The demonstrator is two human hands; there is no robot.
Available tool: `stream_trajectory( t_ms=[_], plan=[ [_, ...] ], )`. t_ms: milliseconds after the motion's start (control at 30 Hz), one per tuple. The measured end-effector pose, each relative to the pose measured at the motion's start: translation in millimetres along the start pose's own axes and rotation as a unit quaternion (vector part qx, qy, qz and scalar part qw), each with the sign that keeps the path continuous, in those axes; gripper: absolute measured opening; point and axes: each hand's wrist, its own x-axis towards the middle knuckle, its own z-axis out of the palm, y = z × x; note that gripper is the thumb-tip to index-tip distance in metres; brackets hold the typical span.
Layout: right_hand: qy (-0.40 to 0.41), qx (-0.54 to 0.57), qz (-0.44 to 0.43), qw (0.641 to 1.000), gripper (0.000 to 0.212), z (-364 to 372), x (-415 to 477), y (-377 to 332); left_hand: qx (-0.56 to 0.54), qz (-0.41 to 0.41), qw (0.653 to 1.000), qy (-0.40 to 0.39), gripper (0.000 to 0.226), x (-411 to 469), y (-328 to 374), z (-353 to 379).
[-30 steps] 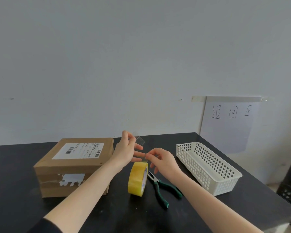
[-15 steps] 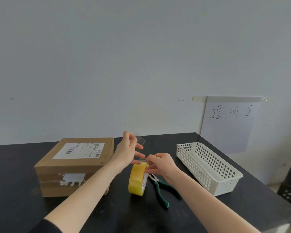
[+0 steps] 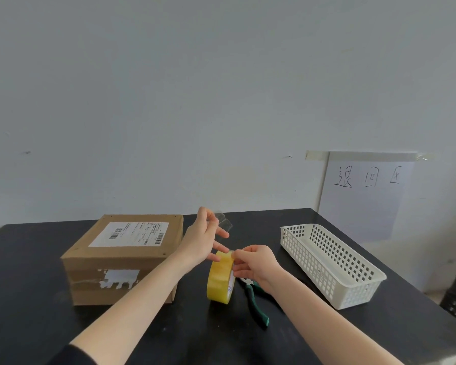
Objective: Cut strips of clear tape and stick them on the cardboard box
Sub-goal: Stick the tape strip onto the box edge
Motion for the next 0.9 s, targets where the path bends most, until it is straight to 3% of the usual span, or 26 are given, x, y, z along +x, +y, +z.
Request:
stream_trajectory(
  t_ms=[133,367,500,600,900],
  plan=[
    [0.001,0.007,0.006,1.0,0.039,-4.3,-1.8,-3.0,0.002,-0.003,1.0,-0.005,0.013,0.0,-3.2,-2.2],
    [-0.019,-0.066,-0.005,0.998,0.032,-4.4,-8.1,-12.2,0.006,-0.006,1.0,0.001,0.013,0.4,-4.4,-8.8],
    [0.06,-0.15,-0.084,0.983,0.025,-2.8,-7.1,-17.2,0.009,-0.008,1.0,0.018,0.013,-0.6,-4.9,-14.9],
    [0.084,-0.134,-0.152,0.976,0.023,1.3,-6.8,-27.2,0.0,-0.012,1.0,0.024,0.012,-1.2,-5.9,-22.0],
    [0.001,-0.231,-0.337,0.913,0.03,30.3,-16.5,-69.4,-0.01,-0.009,0.998,0.069,0.013,-10.3,-6.7,-50.7]
  ],
)
